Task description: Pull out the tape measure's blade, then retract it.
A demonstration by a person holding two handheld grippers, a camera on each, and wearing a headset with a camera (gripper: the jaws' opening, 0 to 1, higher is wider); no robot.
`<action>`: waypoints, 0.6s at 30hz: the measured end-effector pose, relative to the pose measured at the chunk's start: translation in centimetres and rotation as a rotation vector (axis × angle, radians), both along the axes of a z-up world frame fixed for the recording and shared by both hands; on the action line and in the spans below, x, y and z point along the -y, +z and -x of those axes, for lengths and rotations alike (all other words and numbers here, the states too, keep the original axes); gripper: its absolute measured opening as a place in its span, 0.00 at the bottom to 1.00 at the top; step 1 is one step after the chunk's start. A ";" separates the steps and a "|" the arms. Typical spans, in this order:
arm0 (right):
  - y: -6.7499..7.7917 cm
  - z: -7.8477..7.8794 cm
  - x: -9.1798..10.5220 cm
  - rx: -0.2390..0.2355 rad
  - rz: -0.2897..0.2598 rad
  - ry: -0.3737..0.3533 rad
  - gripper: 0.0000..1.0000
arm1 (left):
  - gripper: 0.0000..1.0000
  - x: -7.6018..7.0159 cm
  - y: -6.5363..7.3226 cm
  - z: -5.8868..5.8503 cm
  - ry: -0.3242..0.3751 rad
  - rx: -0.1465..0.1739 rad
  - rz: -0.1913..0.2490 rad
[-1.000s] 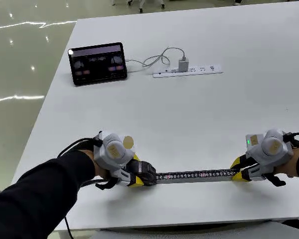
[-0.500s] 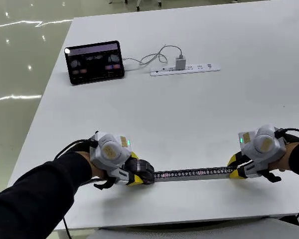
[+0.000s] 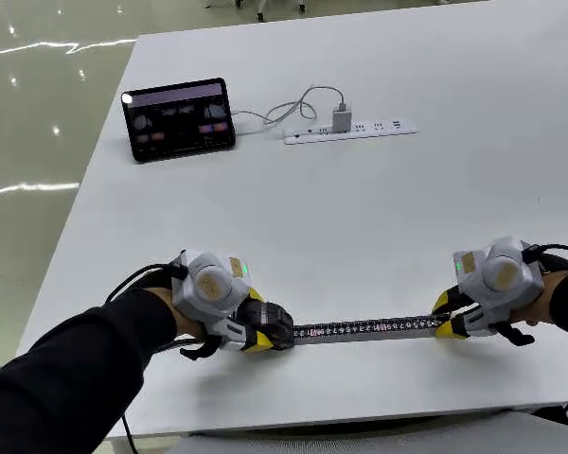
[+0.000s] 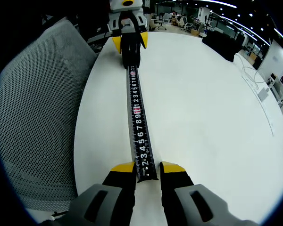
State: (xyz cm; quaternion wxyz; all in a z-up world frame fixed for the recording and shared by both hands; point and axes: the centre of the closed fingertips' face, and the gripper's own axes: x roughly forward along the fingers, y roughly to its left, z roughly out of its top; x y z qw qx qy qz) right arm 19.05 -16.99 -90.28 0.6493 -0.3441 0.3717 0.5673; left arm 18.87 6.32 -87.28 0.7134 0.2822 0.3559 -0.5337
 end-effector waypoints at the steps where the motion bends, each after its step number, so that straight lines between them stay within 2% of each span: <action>1: 0.1 -0.1 0.0 0.008 -0.001 -0.008 0.18 | 0.35 -0.1 0.0 0.0 0.007 -0.002 -0.006; 4: 0.4 -0.4 0.0 0.023 -0.018 -0.032 0.26 | 0.39 -0.4 0.1 -0.4 0.044 0.006 0.000; 6: 1.0 -0.4 -0.2 0.020 -0.040 -0.060 0.26 | 0.43 -0.7 0.5 -0.8 0.108 -0.007 0.034; 8: 1.1 -0.4 -0.2 0.022 -0.056 -0.077 0.28 | 0.46 -1.0 0.6 -1.0 0.123 0.001 0.040; 11: 1.3 -0.4 -0.2 0.032 -0.072 -0.101 0.31 | 0.52 -1.8 0.7 -1.3 0.187 -0.004 0.035; 14: 1.5 -0.4 0.0 0.043 -0.080 -0.126 0.36 | 0.60 -2.2 0.9 -1.7 0.238 -0.004 0.056; 16: 1.7 -0.3 0.0 0.042 -0.095 -0.141 0.38 | 0.67 -2.0 1.1 -1.4 0.264 -0.030 0.086; 17: 1.8 -0.3 0.1 0.043 -0.105 -0.152 0.39 | 0.71 -1.7 1.2 -1.0 0.285 -0.067 0.117; 18: 1.9 -0.2 0.1 0.039 -0.108 -0.160 0.40 | 0.76 -1.8 1.2 -1.1 0.288 -0.062 0.118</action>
